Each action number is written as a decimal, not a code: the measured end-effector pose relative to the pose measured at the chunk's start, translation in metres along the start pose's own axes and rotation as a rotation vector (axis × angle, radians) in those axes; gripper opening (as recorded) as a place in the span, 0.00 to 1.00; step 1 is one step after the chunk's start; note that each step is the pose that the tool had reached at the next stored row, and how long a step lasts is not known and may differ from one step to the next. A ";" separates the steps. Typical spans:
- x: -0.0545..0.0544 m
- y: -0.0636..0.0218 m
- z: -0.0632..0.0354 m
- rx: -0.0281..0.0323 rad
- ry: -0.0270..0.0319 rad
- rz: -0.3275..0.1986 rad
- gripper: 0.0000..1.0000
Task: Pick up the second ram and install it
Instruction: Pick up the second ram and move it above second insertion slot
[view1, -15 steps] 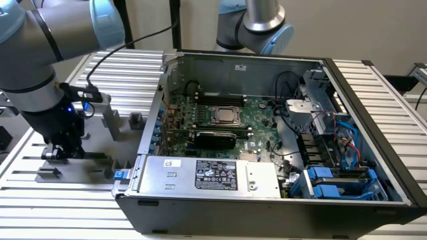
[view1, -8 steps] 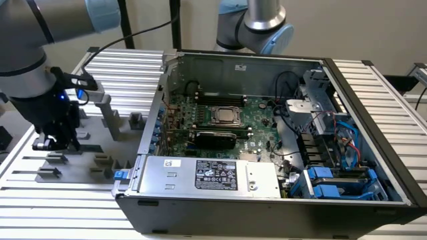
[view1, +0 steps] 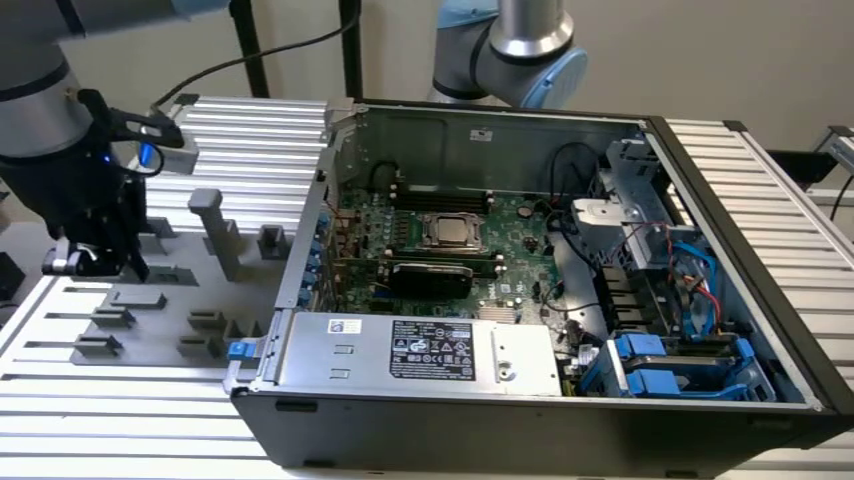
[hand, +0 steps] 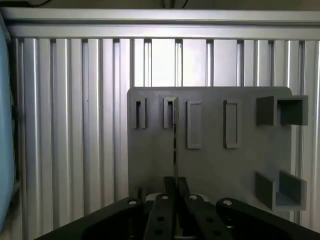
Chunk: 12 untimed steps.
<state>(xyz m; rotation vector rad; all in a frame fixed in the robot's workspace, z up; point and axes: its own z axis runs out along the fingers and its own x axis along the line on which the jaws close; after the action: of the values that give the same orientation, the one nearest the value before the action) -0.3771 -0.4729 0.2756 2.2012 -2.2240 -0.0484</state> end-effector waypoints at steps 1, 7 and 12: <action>0.000 -0.0002 -0.0046 0.0001 0.0000 0.000 0.14; 0.000 -0.0037 -0.0319 0.0001 -0.0001 0.000 0.14; -0.001 -0.0135 -0.0544 0.0001 0.0000 0.000 0.14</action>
<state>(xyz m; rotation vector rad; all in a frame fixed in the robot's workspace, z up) -0.3620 -0.4729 0.3295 2.2013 -2.2240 -0.0483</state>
